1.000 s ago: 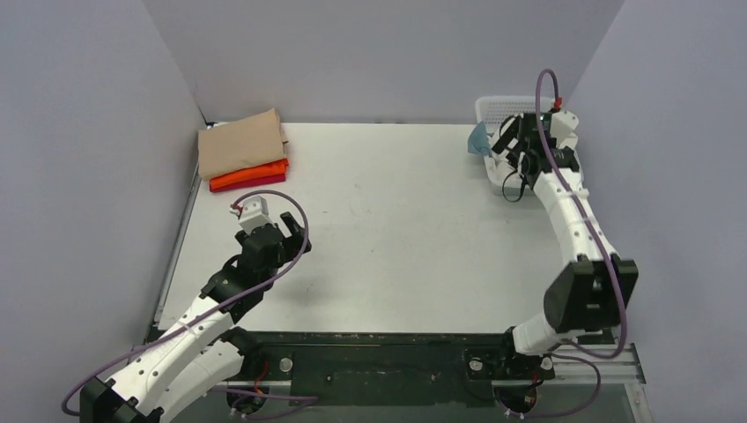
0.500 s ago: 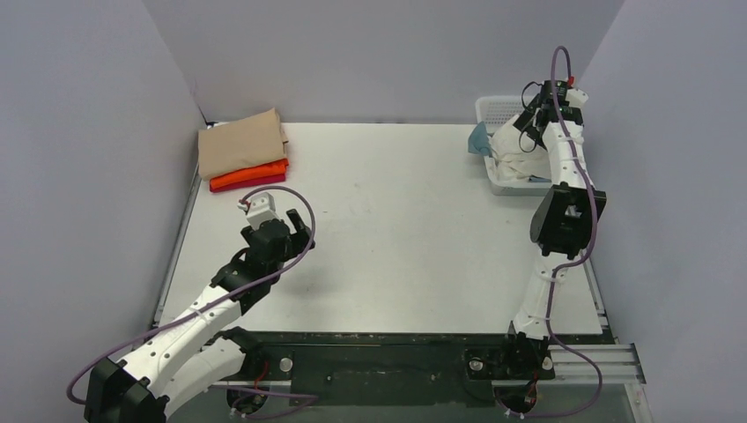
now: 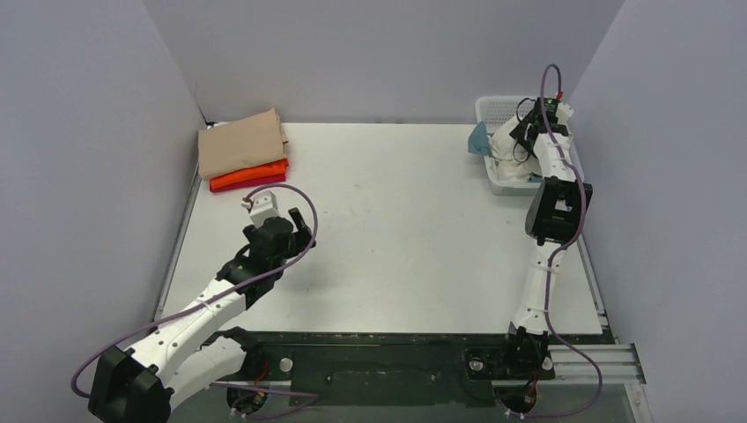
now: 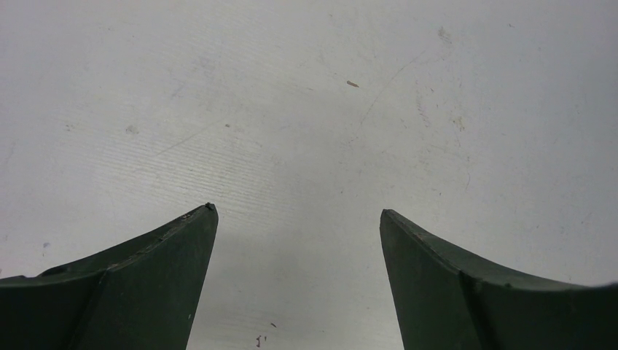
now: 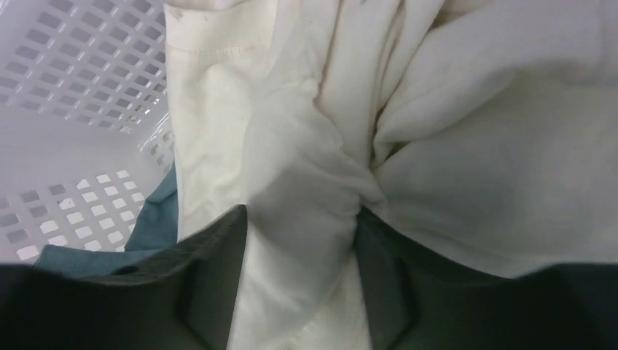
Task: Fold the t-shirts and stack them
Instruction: Grab crumpled tshirt from bin with the right arm
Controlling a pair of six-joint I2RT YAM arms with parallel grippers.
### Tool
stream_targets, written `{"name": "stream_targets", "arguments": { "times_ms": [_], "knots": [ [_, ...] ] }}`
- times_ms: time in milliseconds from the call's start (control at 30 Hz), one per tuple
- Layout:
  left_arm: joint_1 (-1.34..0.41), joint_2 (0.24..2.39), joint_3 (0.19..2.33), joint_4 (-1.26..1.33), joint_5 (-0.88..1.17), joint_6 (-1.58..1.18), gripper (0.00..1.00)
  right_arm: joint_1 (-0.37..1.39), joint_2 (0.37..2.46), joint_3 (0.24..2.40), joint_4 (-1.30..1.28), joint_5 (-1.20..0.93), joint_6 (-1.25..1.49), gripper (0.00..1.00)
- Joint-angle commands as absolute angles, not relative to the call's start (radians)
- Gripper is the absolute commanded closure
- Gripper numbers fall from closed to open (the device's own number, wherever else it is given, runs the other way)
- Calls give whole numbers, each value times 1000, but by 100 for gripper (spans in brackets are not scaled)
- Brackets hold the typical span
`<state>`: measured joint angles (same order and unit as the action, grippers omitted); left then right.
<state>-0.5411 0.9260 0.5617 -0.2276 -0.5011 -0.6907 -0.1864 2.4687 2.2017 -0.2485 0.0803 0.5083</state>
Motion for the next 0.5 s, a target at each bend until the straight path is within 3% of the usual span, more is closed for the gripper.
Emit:
{"name": "stream_targets", "arguments": {
  "times_ms": [0, 33, 133, 167, 300, 467],
  "knots": [
    [-532, 932, 608, -184, -504, -680, 8, -198, 2483, 2241, -114, 9, 569, 61],
    [-530, 934, 609, -184, -505, -678, 8, -198, 2487, 2242, -109, 9, 571, 65],
    [-525, 946, 621, -193, -505, -672, 8, -198, 2479, 2250, -105, 18, 579, 96],
    [-525, 946, 623, -195, -506, -672, 8, -197, 2466, 2250, -99, 18, 576, 99],
    [-522, 940, 625, -193, -492, -673, 8, -196, 2369, 2215, -58, 18, 577, 100],
    [-522, 907, 614, -189, -474, -682, 8, -173, 2139, 2009, 100, 9, 589, 100]
  ]
}}
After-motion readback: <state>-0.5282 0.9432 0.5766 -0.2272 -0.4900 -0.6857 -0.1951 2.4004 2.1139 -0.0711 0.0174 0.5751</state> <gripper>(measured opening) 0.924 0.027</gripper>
